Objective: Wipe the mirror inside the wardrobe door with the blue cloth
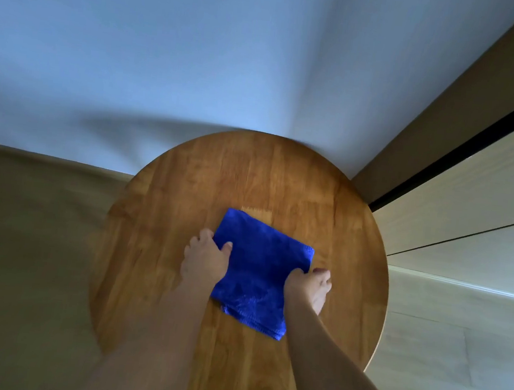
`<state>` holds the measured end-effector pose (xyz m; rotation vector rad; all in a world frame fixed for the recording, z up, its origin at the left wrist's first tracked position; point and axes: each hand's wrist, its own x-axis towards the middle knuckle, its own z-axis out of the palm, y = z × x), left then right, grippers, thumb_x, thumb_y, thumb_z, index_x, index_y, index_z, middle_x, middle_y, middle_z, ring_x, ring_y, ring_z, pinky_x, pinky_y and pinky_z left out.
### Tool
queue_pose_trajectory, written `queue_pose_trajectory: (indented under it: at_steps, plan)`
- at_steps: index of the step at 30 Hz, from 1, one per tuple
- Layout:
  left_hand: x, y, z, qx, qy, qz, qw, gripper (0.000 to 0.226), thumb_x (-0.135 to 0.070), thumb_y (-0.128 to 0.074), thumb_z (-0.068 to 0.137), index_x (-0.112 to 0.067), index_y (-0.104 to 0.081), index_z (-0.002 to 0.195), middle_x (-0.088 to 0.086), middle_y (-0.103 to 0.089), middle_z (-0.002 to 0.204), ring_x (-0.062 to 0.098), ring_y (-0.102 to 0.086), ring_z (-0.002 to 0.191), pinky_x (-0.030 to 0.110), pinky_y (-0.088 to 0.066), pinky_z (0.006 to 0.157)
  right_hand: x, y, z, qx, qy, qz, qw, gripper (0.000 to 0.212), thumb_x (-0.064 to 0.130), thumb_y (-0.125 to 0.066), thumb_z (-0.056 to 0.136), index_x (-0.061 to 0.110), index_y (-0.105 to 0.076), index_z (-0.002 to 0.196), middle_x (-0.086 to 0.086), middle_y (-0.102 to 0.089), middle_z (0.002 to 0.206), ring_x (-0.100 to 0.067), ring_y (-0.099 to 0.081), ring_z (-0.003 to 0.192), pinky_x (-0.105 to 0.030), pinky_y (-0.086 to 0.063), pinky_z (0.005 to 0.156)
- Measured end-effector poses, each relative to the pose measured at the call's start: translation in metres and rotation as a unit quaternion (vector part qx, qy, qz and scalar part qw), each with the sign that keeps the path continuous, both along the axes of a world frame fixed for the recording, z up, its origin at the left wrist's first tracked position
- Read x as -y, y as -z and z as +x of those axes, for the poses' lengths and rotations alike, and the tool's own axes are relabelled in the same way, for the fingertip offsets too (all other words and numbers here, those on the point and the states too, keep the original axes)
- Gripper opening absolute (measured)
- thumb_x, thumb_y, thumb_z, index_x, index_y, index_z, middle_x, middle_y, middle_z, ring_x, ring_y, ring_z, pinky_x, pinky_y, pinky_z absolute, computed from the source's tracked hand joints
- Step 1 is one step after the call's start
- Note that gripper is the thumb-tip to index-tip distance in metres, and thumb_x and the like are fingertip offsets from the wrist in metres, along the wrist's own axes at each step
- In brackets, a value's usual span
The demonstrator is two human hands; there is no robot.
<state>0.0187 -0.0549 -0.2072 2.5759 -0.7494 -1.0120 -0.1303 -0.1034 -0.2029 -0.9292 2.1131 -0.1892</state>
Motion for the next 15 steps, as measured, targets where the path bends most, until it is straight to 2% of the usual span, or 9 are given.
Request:
queue_pose_trajectory:
  at_steps: [1, 3, 5, 8, 10, 11, 13, 15]
  plan:
    - [0.000, 0.002, -0.003, -0.010, 0.006, 0.003, 1.000, 0.053, -0.046, -0.051, 0.092, -0.013, -0.038, 0.131, 0.010, -0.045, 0.127, 0.028, -0.044, 0.115, 0.039, -0.041, 0.093, -0.001, 0.004, -0.001, 0.027, 0.019, 0.010, 0.999, 0.038, 0.010, -0.042, 0.089, 0.009, -0.041, 0.126, -0.008, -0.046, 0.127, -0.030, -0.052, 0.104, -0.043, -0.046, 0.089]
    - [-0.004, 0.007, -0.007, 0.009, 0.033, 0.006, 0.999, 0.060, -0.046, -0.057, 0.088, -0.011, -0.035, 0.132, 0.009, -0.046, 0.126, 0.027, -0.047, 0.114, 0.038, -0.044, 0.090, 0.002, 0.010, -0.002, 0.056, 0.013, 0.007, 0.998, 0.038, 0.008, -0.042, 0.086, 0.010, -0.046, 0.123, -0.005, -0.053, 0.119, -0.027, -0.057, 0.099, -0.043, -0.050, 0.088]
    - [-0.010, 0.011, -0.009, 0.011, 0.050, 0.009, 0.999, 0.050, -0.035, -0.062, 0.088, -0.012, -0.038, 0.125, 0.006, -0.051, 0.118, 0.024, -0.054, 0.104, 0.038, -0.050, 0.083, 0.009, 0.012, -0.002, 0.070, -0.012, -0.016, 0.997, 0.040, 0.002, -0.040, 0.083, 0.014, -0.050, 0.120, -0.003, -0.057, 0.113, -0.024, -0.059, 0.092, -0.040, -0.053, 0.081]
    - [-0.018, 0.014, -0.006, -0.006, -0.001, -0.016, 1.000, 0.030, -0.022, -0.059, 0.090, -0.013, -0.042, 0.113, 0.004, -0.055, 0.107, 0.021, -0.058, 0.090, 0.040, -0.052, 0.076, 0.020, 0.010, 0.003, 0.086, -0.067, -0.049, 0.993, 0.041, 0.002, -0.043, 0.085, 0.020, -0.054, 0.119, 0.001, -0.059, 0.108, -0.020, -0.060, 0.077, -0.031, -0.052, 0.062]
    - [-0.021, 0.014, -0.003, 0.000, -0.038, -0.055, 0.998, 0.030, -0.020, -0.059, 0.090, -0.012, -0.043, 0.113, 0.005, -0.054, 0.108, 0.021, -0.058, 0.089, 0.042, -0.053, 0.077, 0.027, 0.009, 0.010, 0.088, -0.091, -0.062, 0.990, 0.034, 0.006, -0.048, 0.088, 0.020, -0.056, 0.119, 0.006, -0.057, 0.098, -0.018, -0.060, 0.073, -0.031, -0.052, 0.060]
    - [-0.021, 0.014, -0.001, 0.010, -0.050, -0.065, 0.997, 0.035, -0.021, -0.061, 0.089, -0.013, -0.042, 0.117, 0.005, -0.053, 0.113, 0.022, -0.057, 0.092, 0.041, -0.053, 0.078, 0.030, 0.008, 0.013, 0.084, -0.099, -0.065, 0.989, 0.032, 0.008, -0.050, 0.090, 0.019, -0.055, 0.120, 0.007, -0.056, 0.097, -0.018, -0.060, 0.075, -0.032, -0.053, 0.062]
    - [-0.021, 0.012, 0.002, 0.077, -0.032, -0.051, 0.995, 0.057, -0.026, -0.067, 0.085, -0.015, -0.035, 0.131, 0.009, -0.045, 0.128, 0.024, -0.052, 0.107, 0.039, -0.051, 0.085, 0.032, 0.007, 0.018, 0.057, -0.108, -0.060, 0.991, 0.035, 0.011, -0.052, 0.091, 0.018, -0.051, 0.126, 0.002, -0.058, 0.109, -0.020, -0.060, 0.089, -0.034, -0.053, 0.068]
    - [-0.021, 0.012, 0.004, 0.174, 0.059, -0.029, 0.983, 0.072, -0.036, -0.066, 0.085, -0.021, -0.025, 0.142, 0.009, -0.032, 0.142, 0.025, -0.041, 0.124, 0.036, -0.044, 0.098, 0.028, 0.006, 0.017, -0.027, -0.148, -0.068, 0.986, 0.043, 0.009, -0.051, 0.090, 0.020, -0.043, 0.131, -0.001, -0.050, 0.125, -0.022, -0.051, 0.107, -0.034, -0.048, 0.072]
